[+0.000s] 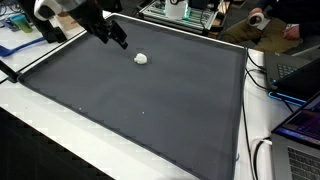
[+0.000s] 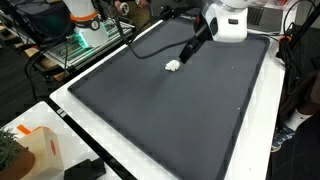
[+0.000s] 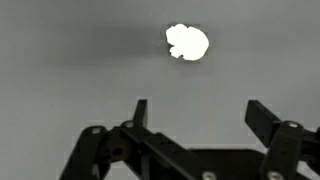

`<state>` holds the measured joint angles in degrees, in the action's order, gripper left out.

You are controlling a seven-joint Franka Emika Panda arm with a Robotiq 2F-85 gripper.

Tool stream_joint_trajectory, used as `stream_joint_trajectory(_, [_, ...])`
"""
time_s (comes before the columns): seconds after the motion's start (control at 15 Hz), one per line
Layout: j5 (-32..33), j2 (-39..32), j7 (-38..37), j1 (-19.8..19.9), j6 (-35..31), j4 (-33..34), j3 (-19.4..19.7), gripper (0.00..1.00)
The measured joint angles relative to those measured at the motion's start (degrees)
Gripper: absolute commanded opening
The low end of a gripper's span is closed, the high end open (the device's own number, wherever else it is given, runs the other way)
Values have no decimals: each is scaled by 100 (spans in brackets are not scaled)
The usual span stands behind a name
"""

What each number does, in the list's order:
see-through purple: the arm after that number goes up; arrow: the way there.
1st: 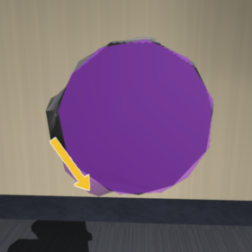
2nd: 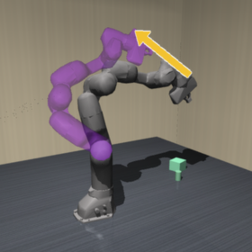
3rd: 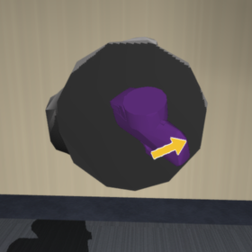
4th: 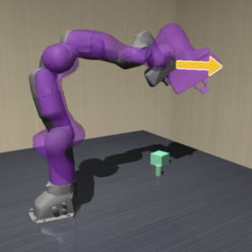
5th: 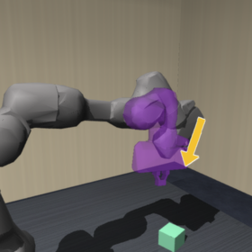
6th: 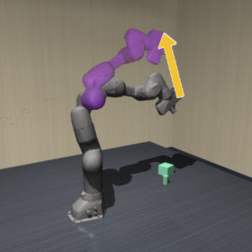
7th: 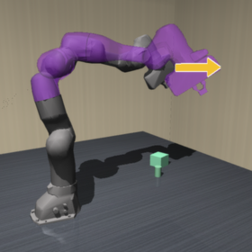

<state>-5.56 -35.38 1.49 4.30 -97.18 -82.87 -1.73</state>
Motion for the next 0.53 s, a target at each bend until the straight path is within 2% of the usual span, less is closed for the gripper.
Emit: stream_joint_trajectory(0.53, [-12,-972,-215,-18,702,1069,45,100])
